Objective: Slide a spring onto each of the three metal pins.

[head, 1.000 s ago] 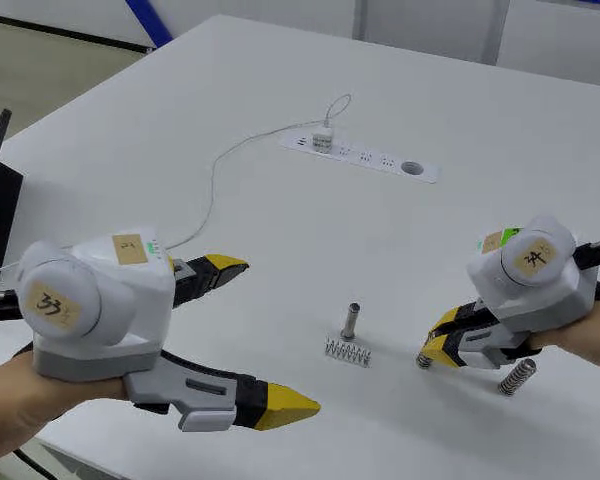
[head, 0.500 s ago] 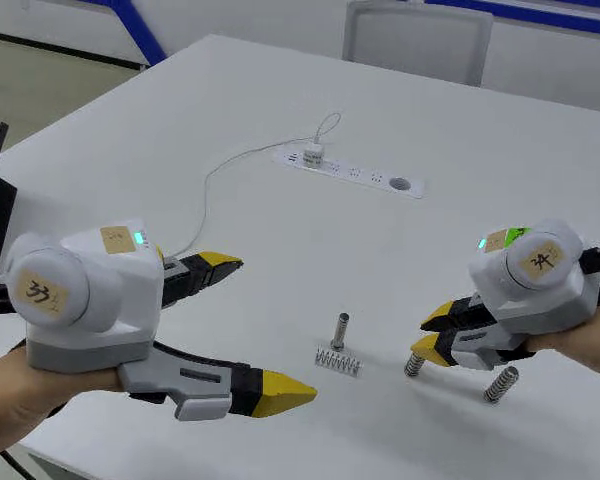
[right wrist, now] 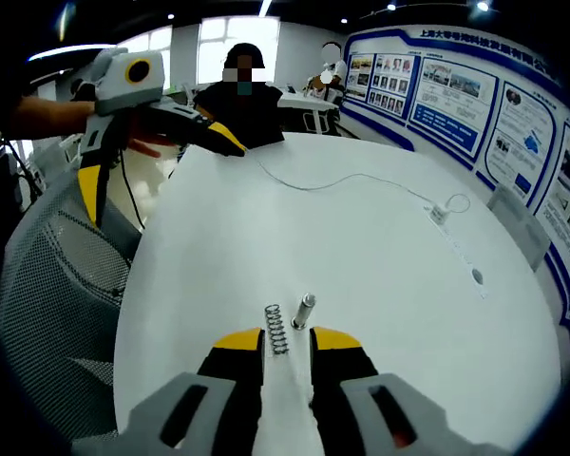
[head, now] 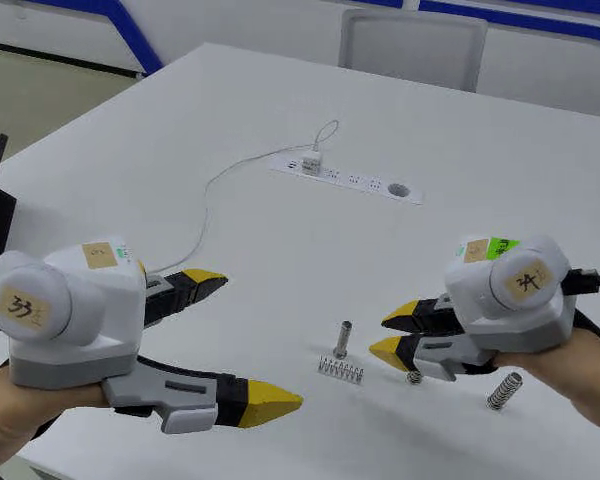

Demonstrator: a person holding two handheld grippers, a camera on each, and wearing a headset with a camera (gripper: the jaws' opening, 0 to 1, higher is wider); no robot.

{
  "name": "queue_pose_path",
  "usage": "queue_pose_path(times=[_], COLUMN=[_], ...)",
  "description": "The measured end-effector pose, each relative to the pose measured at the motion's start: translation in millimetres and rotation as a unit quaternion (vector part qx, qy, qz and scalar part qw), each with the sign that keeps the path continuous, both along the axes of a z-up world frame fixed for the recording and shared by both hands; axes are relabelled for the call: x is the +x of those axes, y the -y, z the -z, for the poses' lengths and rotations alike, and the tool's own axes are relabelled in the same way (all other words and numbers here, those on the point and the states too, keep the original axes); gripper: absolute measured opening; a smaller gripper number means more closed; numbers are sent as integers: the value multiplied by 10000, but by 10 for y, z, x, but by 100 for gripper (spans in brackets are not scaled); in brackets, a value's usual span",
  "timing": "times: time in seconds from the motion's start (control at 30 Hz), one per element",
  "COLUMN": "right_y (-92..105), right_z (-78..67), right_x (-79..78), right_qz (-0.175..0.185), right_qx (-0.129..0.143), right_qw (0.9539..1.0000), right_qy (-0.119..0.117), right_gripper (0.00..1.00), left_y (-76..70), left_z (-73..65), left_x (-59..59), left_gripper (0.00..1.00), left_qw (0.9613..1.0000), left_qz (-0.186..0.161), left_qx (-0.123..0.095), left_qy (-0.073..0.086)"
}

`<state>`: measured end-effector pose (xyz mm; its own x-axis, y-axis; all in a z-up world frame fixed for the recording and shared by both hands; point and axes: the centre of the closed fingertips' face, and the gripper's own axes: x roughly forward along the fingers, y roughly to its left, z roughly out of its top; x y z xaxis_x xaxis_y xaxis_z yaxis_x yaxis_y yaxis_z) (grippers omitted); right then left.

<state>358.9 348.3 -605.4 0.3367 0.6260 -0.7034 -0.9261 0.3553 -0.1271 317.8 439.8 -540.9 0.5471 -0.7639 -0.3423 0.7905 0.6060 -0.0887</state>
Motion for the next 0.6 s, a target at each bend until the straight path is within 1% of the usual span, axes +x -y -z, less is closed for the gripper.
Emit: queue_pose_path(times=[0.03, 0.1, 0.2, 0.27, 0.4, 0.5, 0.53, 0.6], right_y=[-16, -61, -89, -58, -84, -121, -124, -119], right_z=[74, 180, 297, 381, 461, 541, 580, 626], right_x=[-34, -64, -58, 1, 58, 61, 67, 93], right_qz=[-104, -169, -5, 114, 121, 23, 22, 57], right_qx=[-157, -239, -190, -347, -421, -490, -529, -545], right_qw=[9998, 9996, 9994, 9989, 9983, 9977, 9972, 9970], right_qy=[-8, -52, -302, -306, -372, -466, -522, -550], right_gripper=[19, 20, 20, 20, 20, 17, 17, 17], left_y=[-12, -17, -37, -53, -82, -85, -84, -79], left_z=[8, -3, -4, -6, -15, -8, 0, 9], left_x=[4, 17, 39, 53, 94, 115, 123, 126], left_gripper=[95, 95, 95, 95, 95, 94, 94, 94], left_qw=[10000, 9999, 9998, 9998, 9997, 9997, 9997, 9997], left_qz=[-23, -74, -104, -117, -184, -210, -213, -209], left_qx=[-17, -134, -137, -120, -135, -140, -144, -146], left_qy=[-24, -69, -54, -47, -32, -38, -47, -57])
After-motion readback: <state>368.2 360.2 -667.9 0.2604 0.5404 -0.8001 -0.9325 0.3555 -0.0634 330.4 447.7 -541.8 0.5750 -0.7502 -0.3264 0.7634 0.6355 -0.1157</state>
